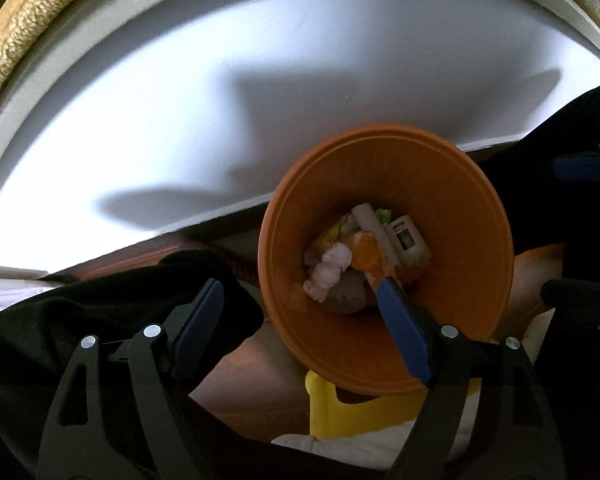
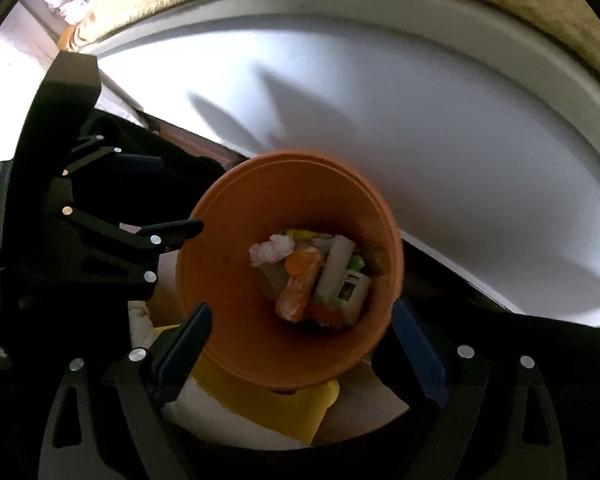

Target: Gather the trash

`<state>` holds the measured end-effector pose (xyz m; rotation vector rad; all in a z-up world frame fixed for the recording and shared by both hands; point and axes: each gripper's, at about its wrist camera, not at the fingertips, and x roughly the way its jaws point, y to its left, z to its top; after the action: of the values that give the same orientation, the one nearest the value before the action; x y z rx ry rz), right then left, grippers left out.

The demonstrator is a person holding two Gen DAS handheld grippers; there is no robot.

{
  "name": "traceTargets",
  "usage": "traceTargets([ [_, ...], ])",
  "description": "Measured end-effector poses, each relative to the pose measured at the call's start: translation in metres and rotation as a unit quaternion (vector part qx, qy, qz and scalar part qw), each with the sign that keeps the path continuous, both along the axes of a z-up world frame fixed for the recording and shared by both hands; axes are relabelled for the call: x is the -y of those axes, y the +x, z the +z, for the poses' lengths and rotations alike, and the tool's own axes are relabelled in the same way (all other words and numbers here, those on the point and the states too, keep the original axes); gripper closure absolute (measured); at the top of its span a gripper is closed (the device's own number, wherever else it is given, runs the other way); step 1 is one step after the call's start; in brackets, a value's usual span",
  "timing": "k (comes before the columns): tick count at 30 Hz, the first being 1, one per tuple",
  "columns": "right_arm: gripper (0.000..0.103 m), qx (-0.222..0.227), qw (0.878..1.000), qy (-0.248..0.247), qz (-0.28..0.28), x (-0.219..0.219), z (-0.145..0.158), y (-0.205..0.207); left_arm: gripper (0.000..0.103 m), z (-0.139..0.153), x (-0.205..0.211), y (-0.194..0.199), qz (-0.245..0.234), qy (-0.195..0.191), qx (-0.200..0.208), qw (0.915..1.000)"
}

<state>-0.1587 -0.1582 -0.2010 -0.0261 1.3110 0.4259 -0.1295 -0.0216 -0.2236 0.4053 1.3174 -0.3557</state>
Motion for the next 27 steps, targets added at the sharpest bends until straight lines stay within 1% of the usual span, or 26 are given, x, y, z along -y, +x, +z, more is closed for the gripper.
traceTargets([
  [3,0.014,0.015,1.0,0.001,-0.016,0.008,0.013,-0.006,0.025,0.009,-0.001,-0.002,0.002,-0.008,0.013,0.9999],
  [5,0.014,0.029,0.999,0.004,-0.024,0.014,0.023,-0.009,0.025,0.022,-0.002,-0.005,0.005,-0.015,0.028,0.9995],
  [8,0.01,0.074,0.996,0.007,-0.041,0.022,0.058,-0.012,0.025,0.048,-0.01,-0.004,0.014,-0.034,0.061,0.9975],
  [10,0.006,0.123,0.991,0.004,-0.048,0.027,0.09,-0.014,0.025,0.075,-0.015,-0.002,0.028,-0.053,0.091,0.9941],
  [11,0.006,0.149,0.988,0.0,-0.05,0.029,0.105,-0.014,0.025,0.093,-0.019,0.0,0.038,-0.06,0.115,0.9908],
  [12,0.006,0.183,0.982,-0.005,-0.056,0.032,0.125,-0.013,0.021,0.107,-0.019,0.003,0.045,-0.062,0.135,0.9879],
  [13,0.006,0.206,0.977,-0.009,-0.06,0.034,0.139,-0.011,0.016,0.121,-0.021,0.006,0.053,-0.063,0.159,0.9839],
  [14,0.005,0.236,0.969,-0.012,-0.067,0.038,0.158,-0.007,0.014,0.135,-0.022,0.008,0.061,-0.065,0.185,0.9788],
  [15,0.005,0.255,0.964,-0.017,-0.077,0.042,0.171,-0.003,0.012,0.154,-0.024,0.012,0.073,-0.067,0.218,0.971],
  [16,0.005,0.272,0.958,-0.022,-0.089,0.045,0.182,0.002,0.011,0.169,-0.023,0.017,0.085,-0.069,0.241,0.9644],
  [19,0.005,0.314,0.938,-0.03,-0.142,0.061,0.215,0.03,0.01,0.204,-0.022,0.037,0.108,-0.098,0.281,0.9487],
  [20,0.005,0.327,0.929,-0.031,-0.169,0.068,0.223,0.044,0.01,0.215,-0.021,0.044,0.116,-0.099,0.295,0.9433],
  [21,0.005,0.334,0.923,-0.032,-0.188,0.074,0.228,0.056,0.009,0.227,-0.017,0.055,0.121,-0.097,0.313,0.9371],
  [23,0.005,0.342,0.912,-0.03,-0.226,0.085,0.233,0.08,0.009,0.238,-0.009,0.08,0.125,-0.093,0.326,0.9324],
  [24,0.005,0.345,0.906,-0.027,-0.246,0.089,0.234,0.098,0.009,0.239,-0.008,0.091,0.129,-0.092,0.326,0.9318],
  [25,0.005,0.343,0.902,-0.027,-0.262,0.093,0.234,0.113,0.009,0.241,-0.006,0.107,0.133,-0.095,0.325,0.9313],
  [27,0.005,0.332,0.899,-0.031,-0.282,0.096,0.228,0.139,0.009,0.239,-0.005,0.132,0.135,-0.107,0.323,0.9306],
])
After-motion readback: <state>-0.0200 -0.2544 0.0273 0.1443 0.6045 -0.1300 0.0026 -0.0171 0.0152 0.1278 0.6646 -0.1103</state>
